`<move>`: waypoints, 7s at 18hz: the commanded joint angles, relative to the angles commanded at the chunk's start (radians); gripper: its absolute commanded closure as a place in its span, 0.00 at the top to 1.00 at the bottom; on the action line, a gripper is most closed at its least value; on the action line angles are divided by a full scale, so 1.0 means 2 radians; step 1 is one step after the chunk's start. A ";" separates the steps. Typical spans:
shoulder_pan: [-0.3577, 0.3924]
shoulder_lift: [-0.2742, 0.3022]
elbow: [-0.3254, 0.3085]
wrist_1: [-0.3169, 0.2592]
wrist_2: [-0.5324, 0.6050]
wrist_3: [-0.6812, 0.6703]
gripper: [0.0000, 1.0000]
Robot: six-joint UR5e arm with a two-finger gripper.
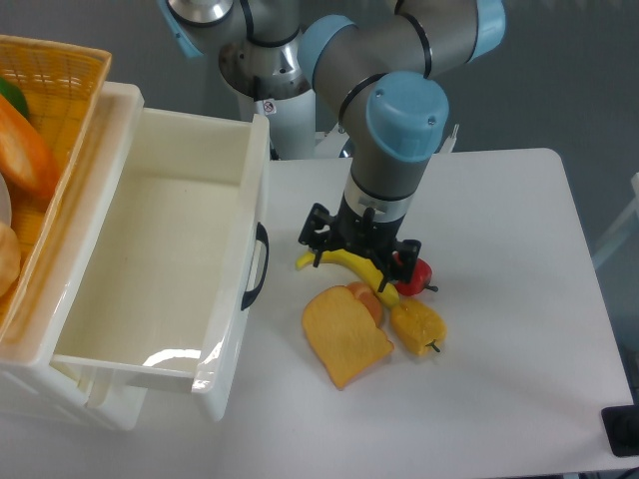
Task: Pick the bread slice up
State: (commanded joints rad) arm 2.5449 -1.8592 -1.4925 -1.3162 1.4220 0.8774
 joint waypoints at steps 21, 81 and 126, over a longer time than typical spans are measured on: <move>-0.004 -0.040 -0.036 0.040 0.009 -0.105 1.00; -0.009 -0.133 -0.038 0.074 0.002 -0.186 0.31; -0.036 0.011 -0.021 0.047 0.053 0.149 0.00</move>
State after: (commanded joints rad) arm 2.4728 -1.8377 -1.5340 -1.2226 1.5278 1.1750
